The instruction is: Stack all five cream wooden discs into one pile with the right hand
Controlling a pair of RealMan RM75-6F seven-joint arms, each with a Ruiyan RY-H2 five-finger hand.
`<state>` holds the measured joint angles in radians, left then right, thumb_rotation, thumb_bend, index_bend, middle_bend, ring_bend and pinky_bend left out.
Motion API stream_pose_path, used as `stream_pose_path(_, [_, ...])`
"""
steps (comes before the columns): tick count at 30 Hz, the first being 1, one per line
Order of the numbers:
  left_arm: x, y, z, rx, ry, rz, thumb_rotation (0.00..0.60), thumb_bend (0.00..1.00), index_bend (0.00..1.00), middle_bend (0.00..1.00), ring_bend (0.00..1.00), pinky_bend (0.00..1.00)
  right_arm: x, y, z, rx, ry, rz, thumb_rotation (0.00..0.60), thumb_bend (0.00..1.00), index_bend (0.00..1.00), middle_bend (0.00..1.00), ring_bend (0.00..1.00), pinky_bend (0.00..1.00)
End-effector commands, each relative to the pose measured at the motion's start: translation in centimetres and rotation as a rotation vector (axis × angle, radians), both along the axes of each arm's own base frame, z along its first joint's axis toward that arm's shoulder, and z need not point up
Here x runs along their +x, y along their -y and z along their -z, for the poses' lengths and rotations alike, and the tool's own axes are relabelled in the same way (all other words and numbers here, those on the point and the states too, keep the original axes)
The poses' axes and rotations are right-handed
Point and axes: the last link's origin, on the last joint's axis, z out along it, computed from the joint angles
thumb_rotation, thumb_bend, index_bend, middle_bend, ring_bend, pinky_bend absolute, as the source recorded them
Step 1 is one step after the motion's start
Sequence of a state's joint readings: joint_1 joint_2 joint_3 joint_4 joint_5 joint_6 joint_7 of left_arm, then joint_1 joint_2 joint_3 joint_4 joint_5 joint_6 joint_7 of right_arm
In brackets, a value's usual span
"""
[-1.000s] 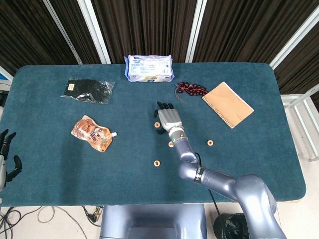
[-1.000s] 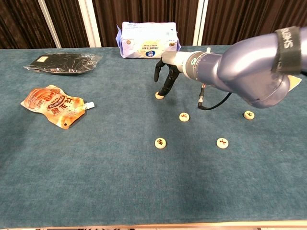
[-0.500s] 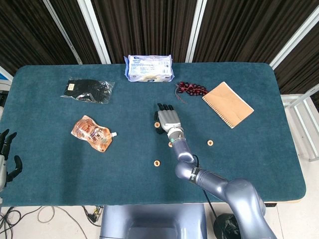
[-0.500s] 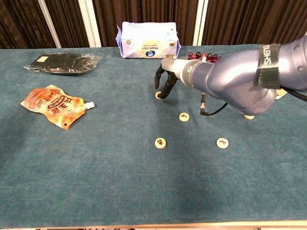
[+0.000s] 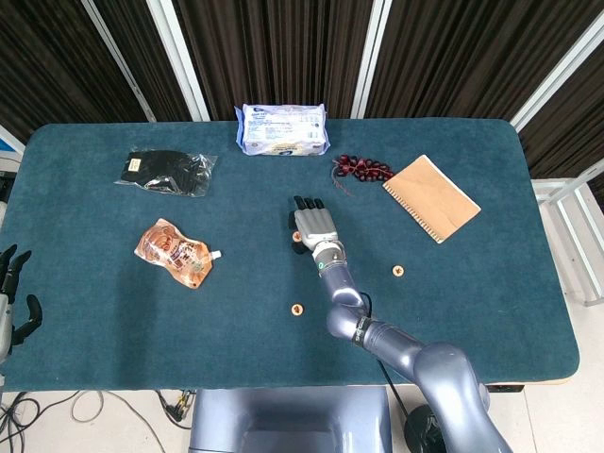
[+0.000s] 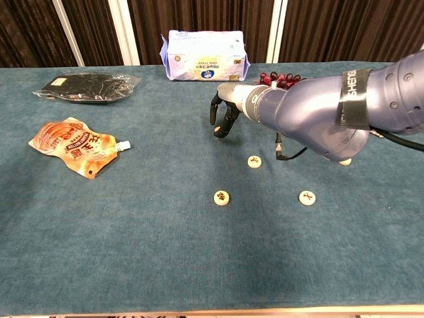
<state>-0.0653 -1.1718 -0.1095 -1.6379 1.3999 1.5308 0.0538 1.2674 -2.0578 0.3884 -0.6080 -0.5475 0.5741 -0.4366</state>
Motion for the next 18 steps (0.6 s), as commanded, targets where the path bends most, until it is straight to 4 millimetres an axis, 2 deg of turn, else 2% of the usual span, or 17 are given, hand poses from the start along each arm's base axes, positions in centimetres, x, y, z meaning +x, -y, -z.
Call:
stream_pose_path(1, [0.0,-0.02,-0.01,0.001,0.0,0.0,0.6,0.62,0.12,0.0,0.0,0.0,0.1,0.01,0.21,0.002,0.0,0.002,0.6,0.41,0.43,0.0,0.0,0.0])
stream_pose_path(18, [-0.05,0.02,-0.05,0.0,0.0,-0.004,0.6,0.62,0.13,0.0,0.0,0.0,-0.68,0.28,0.32,-0.003,-0.011,0.019,0.6,0.42,0.47,0.0,0.0,0.0])
